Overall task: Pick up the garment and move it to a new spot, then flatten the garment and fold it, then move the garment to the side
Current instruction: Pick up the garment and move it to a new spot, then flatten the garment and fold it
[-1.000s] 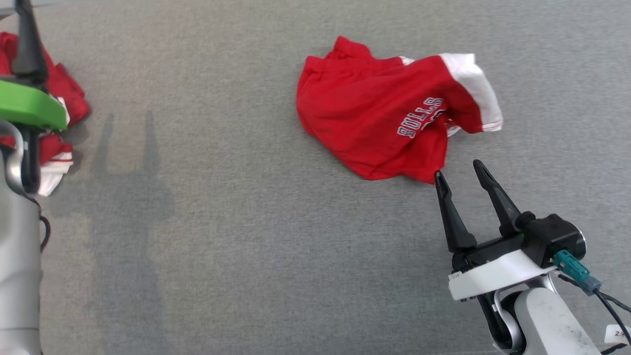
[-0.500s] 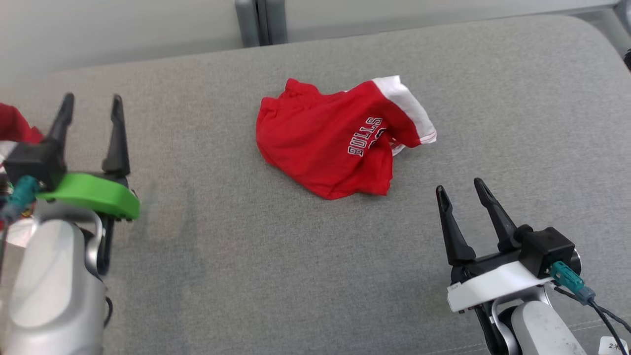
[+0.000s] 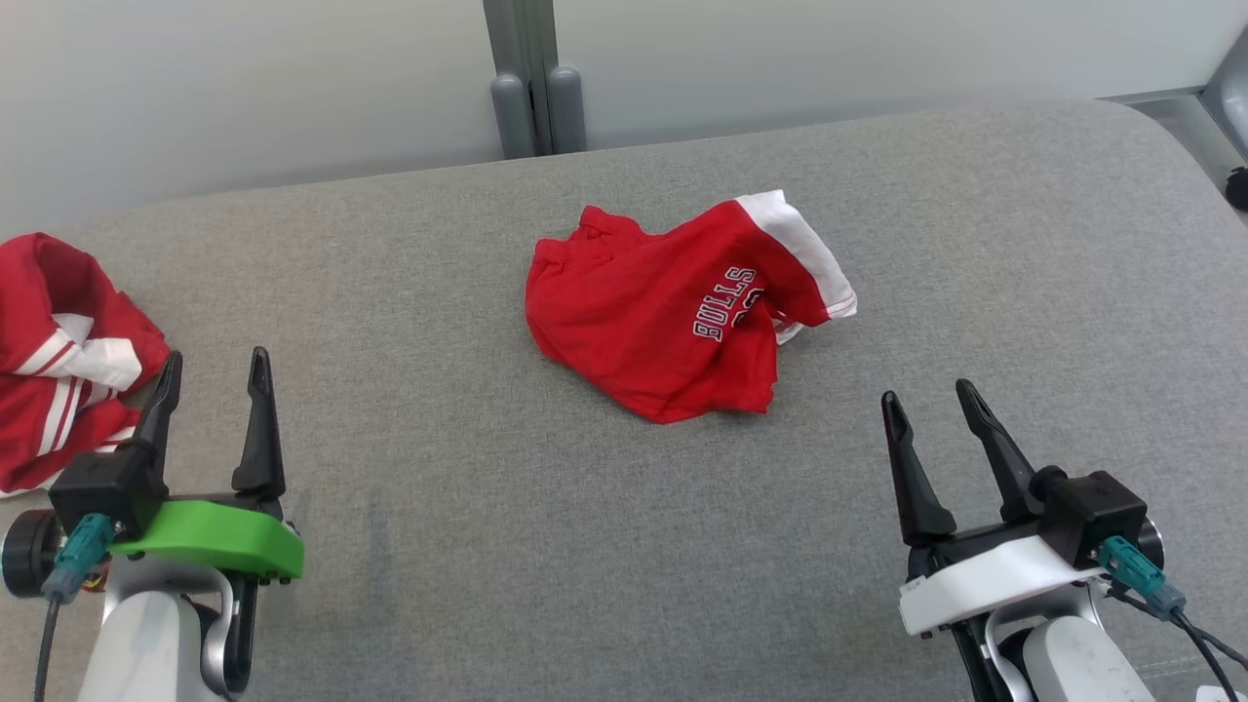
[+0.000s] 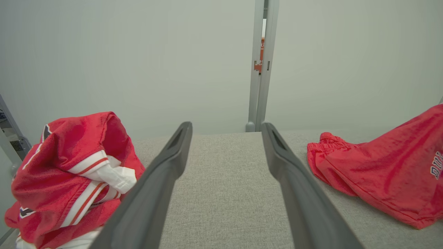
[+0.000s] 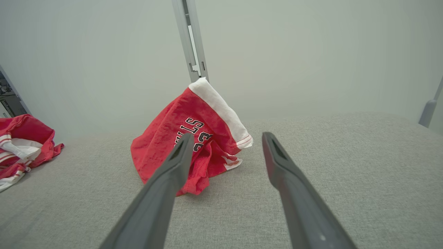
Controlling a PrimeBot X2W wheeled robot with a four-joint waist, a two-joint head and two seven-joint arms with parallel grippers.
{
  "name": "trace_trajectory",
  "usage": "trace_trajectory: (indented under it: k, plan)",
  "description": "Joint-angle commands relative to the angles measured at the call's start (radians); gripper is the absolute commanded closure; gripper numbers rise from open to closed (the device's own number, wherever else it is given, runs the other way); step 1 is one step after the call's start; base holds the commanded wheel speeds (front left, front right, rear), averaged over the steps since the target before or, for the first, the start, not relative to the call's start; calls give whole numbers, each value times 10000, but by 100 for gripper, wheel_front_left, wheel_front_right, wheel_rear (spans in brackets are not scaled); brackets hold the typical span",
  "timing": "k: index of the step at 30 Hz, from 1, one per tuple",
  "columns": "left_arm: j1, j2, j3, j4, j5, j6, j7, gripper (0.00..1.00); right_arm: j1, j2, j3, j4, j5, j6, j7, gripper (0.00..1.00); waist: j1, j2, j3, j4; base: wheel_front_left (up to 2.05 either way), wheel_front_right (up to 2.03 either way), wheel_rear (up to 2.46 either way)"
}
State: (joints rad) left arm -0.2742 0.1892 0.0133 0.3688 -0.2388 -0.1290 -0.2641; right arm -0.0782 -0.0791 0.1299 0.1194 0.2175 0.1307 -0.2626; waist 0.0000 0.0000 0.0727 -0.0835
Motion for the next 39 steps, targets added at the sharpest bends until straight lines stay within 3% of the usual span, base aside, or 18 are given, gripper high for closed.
trace_trajectory:
  k: [1,19,39]
  plan:
    - [318,-76,127,-185,64,38,-5,0,113,-37,-44,46,-55,1,-32,0,0,0,-69,70,0,0,0]
    - [2700,-592,653,-2045,167,-8,-5,0,568,-90,-324,305,-109,1,-33,0,0,0,-629,305,0,0,0]
    - [3149,-755,421,-2338,242,-18,-3,0,747,-58,-521,288,-151,1,-33,0,0,0,-635,536,0,0,0]
